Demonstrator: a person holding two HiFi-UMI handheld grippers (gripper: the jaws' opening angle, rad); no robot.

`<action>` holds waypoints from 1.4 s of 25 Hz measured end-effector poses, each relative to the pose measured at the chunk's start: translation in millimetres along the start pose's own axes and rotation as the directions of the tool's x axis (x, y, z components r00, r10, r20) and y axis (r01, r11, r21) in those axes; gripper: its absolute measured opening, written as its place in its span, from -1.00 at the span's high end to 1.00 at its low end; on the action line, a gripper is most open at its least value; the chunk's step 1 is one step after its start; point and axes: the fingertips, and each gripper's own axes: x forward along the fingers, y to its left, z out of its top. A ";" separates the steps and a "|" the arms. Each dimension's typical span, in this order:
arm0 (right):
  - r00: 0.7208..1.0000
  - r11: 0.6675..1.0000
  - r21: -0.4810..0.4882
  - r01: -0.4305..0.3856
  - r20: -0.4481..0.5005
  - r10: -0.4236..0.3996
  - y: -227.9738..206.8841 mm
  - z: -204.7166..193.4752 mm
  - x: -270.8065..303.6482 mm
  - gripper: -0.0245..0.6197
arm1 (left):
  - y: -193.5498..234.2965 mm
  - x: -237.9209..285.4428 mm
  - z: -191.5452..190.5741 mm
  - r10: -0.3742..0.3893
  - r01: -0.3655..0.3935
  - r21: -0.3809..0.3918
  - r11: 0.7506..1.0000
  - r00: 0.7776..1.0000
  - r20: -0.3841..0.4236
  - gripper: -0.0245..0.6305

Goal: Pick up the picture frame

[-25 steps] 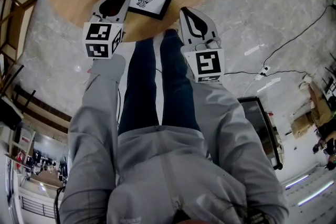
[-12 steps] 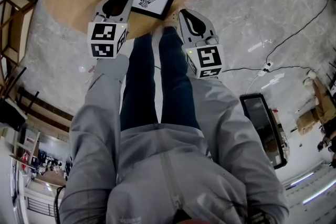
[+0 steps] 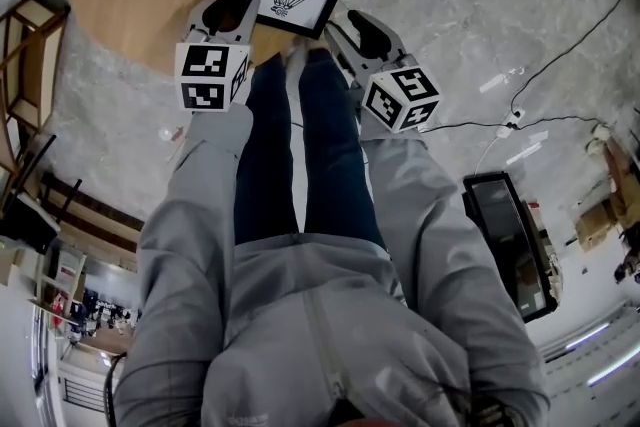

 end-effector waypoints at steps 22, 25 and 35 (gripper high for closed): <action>0.975 0.862 0.456 -0.221 0.097 0.199 -24.1 -5.3 38.0 0.21 | -43.8 24.2 12.2 -0.106 0.107 0.067 0.992 0.994 -0.018 0.54; 0.972 0.853 0.467 -0.233 0.105 0.208 -22.7 -6.4 37.2 0.21 | -43.2 23.5 11.9 -0.112 0.113 0.061 0.992 0.994 -0.019 0.54; 0.967 0.823 0.508 -0.254 0.153 0.204 -13.7 -3.4 39.2 0.39 | -58.1 25.8 9.9 -0.175 0.177 0.078 0.981 0.984 -0.040 0.57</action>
